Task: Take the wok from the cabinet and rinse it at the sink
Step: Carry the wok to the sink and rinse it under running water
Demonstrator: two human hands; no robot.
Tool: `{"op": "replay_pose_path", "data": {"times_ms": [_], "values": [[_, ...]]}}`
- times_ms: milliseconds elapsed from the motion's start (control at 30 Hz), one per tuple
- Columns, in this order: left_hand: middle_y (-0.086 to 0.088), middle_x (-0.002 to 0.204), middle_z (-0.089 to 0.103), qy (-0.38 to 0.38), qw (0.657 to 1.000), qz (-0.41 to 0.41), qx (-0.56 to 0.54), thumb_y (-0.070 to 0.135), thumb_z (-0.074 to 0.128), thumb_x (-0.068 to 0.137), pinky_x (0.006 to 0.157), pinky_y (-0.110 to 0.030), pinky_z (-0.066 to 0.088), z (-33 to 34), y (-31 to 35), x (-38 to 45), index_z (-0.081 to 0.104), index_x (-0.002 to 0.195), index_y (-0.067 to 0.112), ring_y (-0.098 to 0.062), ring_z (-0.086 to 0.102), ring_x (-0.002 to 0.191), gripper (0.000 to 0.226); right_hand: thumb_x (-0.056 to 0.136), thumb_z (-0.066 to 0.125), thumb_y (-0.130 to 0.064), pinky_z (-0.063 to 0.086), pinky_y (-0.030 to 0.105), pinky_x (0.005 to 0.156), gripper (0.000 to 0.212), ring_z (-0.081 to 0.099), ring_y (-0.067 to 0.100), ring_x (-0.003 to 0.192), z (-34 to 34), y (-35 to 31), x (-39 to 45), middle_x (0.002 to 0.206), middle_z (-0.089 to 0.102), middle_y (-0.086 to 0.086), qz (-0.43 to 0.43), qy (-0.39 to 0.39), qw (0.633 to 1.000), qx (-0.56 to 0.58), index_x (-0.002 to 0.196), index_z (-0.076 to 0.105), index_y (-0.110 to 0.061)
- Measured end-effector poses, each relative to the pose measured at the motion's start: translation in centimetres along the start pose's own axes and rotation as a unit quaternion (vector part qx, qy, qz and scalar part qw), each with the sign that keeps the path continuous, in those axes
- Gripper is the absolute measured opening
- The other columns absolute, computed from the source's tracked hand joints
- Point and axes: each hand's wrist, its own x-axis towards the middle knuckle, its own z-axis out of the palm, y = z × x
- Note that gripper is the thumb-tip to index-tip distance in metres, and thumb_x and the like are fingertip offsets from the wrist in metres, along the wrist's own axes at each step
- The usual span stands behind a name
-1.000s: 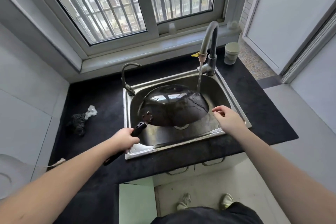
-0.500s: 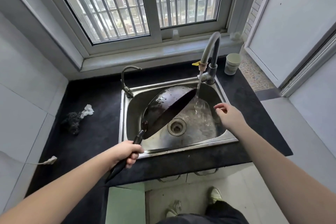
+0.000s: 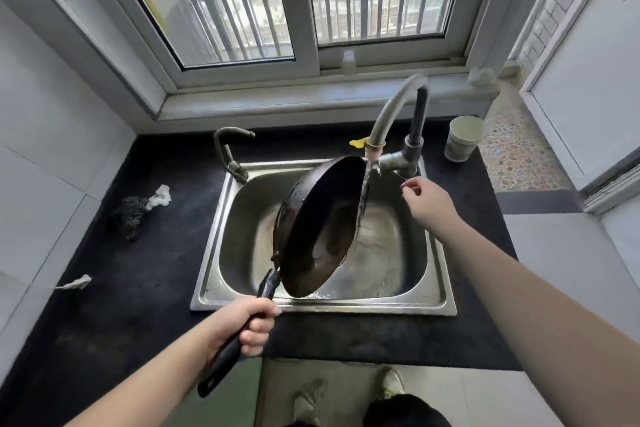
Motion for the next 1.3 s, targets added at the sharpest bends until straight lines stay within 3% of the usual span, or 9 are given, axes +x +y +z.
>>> {"op": "replay_pose_path", "data": {"times_ms": [133, 333, 433, 567, 733, 867, 1067, 1300], "values": [[0.005, 0.033, 0.025, -0.017, 0.997, 0.005, -0.069, 0.010, 0.041, 0.089, 0.027, -0.013, 0.020, 1.7, -0.2, -0.1, 0.034, 0.042, 0.016, -0.005, 0.022, 0.021, 0.047, 0.094, 0.046, -0.024, 0.036, 0.024, 0.078, 0.025, 0.053, 0.018, 0.092, 0.6, -1.0, 3.3, 0.094, 0.058, -0.003, -0.004, -0.020, 0.999, -0.029, 0.110, 0.063, -0.016], [0.004, 0.030, 0.025, -0.055, 0.985, 0.008, -0.163, 0.010, 0.053, 0.078, 0.026, -0.013, 0.023, 3.1, -1.0, 0.8, 0.033, 0.041, 0.014, -0.007, 0.025, 0.019, 0.042, 0.096, 0.044, -0.038, 0.041, 0.035, 0.086, 0.031, 0.057, 0.026, 0.105, 1.9, -1.9, 6.7, 0.104, 0.065, 0.007, -0.005, -0.040, 0.997, -0.072, 0.104, 0.062, -0.015], [0.003, 0.034, 0.029, -0.093, 0.961, 0.017, -0.261, 0.002, 0.068, 0.067, 0.026, -0.014, 0.024, 3.5, -1.8, 1.3, 0.033, 0.052, 0.014, -0.008, 0.028, 0.020, 0.041, 0.095, 0.045, -0.047, 0.040, 0.032, 0.073, 0.039, 0.060, 0.026, 0.095, 2.4, -2.4, 7.6, 0.092, 0.063, 0.005, -0.025, -0.057, 0.993, -0.104, 0.100, 0.063, -0.013], [0.002, 0.035, 0.029, -0.109, 0.939, 0.035, -0.325, 0.002, 0.072, 0.065, 0.023, -0.017, 0.027, 4.1, -2.7, 1.9, 0.022, 0.061, 0.020, -0.009, 0.030, 0.020, 0.053, 0.087, 0.044, -0.066, 0.043, 0.033, 0.067, 0.053, 0.060, 0.026, 0.084, 3.0, -2.7, 8.6, 0.090, 0.066, 0.003, -0.044, -0.059, 0.984, -0.160, 0.091, 0.063, -0.016], [0.000, 0.035, 0.033, -0.138, 0.915, 0.045, -0.376, 0.000, 0.060, 0.075, 0.024, -0.019, 0.030, 4.5, -3.3, 2.3, 0.024, 0.063, 0.020, -0.011, 0.034, 0.020, 0.043, 0.090, 0.046, -0.057, 0.043, 0.032, 0.064, 0.048, 0.065, 0.031, 0.091, 3.0, -3.0, 9.0, 0.095, 0.067, 0.008, -0.106, -0.056, 0.951, -0.286, 0.095, 0.062, -0.012], [-0.001, 0.039, 0.040, -0.209, 0.888, 0.072, -0.403, 0.000, 0.051, 0.084, 0.027, -0.021, 0.030, 5.2, -3.7, 2.4, 0.045, 0.064, 0.010, -0.011, 0.039, 0.024, 0.024, 0.091, 0.046, -0.054, 0.045, 0.033, 0.064, 0.044, 0.065, 0.031, 0.089, 3.0, -2.6, 9.2, 0.095, 0.068, 0.008, -0.127, -0.046, 0.937, -0.321, 0.095, 0.062, -0.013], [0.000, 0.040, 0.043, -0.229, 0.868, 0.082, -0.433, 0.004, 0.046, 0.088, 0.028, -0.021, 0.030, 6.7, -4.3, 2.8, 0.043, 0.062, 0.011, -0.008, 0.031, 0.025, 0.027, 0.091, 0.046, -0.054, 0.039, 0.030, 0.062, 0.039, 0.066, 0.029, 0.089, 2.4, -2.3, 9.2, 0.097, 0.067, 0.007, -0.157, -0.026, 0.920, -0.358, 0.099, 0.065, -0.020], [-0.001, 0.042, 0.046, -0.233, 0.865, 0.076, -0.438, 0.005, 0.039, 0.090, 0.030, -0.022, 0.031, 6.1, -5.0, 2.6, 0.046, 0.065, 0.010, -0.009, 0.030, 0.028, 0.026, 0.094, 0.047, -0.047, 0.040, 0.033, 0.065, 0.038, 0.064, 0.035, 0.089, 1.2, -1.8, 8.8, 0.093, 0.068, 0.012, -0.164, 0.004, 0.905, -0.392, 0.097, 0.067, -0.015]]}}
